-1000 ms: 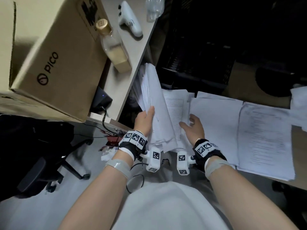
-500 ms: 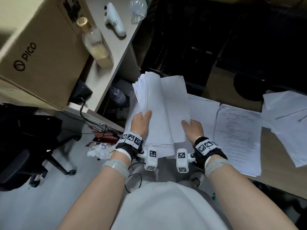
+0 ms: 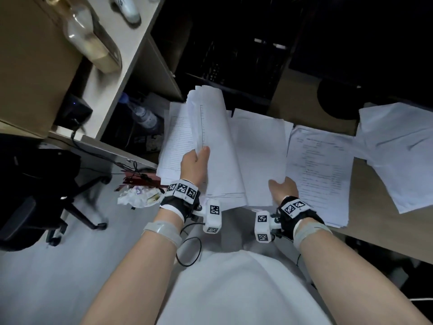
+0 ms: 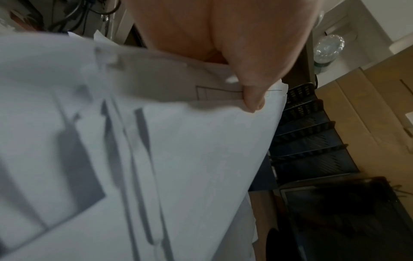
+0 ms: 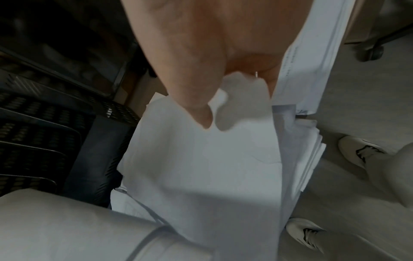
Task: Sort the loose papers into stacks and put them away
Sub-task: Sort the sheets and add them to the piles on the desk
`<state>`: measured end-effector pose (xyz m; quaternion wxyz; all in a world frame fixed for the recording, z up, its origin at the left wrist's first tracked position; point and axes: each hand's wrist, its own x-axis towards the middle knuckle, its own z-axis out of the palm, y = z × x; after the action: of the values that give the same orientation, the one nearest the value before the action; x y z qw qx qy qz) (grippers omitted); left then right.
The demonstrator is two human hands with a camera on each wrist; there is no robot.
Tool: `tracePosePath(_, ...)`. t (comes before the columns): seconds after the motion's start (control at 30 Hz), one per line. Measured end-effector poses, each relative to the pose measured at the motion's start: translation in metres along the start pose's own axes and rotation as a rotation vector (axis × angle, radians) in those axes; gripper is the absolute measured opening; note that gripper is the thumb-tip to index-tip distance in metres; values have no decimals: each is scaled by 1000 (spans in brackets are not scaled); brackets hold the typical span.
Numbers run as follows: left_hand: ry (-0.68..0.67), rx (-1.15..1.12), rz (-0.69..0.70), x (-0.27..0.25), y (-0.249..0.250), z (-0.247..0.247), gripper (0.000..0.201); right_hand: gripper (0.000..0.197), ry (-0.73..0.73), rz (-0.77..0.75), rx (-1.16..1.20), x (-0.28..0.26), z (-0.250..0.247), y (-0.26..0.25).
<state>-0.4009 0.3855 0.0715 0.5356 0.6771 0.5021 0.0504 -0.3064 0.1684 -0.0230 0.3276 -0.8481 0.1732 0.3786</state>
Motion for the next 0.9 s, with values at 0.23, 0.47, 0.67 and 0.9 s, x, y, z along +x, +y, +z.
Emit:
tracePosePath(0.23,-127,-69,-11,-4,2,23,42,68,-71,-379,163,-29,-23,-37)
tracePosePath(0.47,-351,-243,5,-25,30,48,30,55,-577,-467,311,-68,-46,-77)
tracePosePath(0.67,-321,-47,71,-34,22,51,25,36,-359,-469,223,-50,-51,-70)
tracePosePath(0.9,-221,-70,12,-24,4,27,28,25,-111,-370,133,-25,-47,-37)
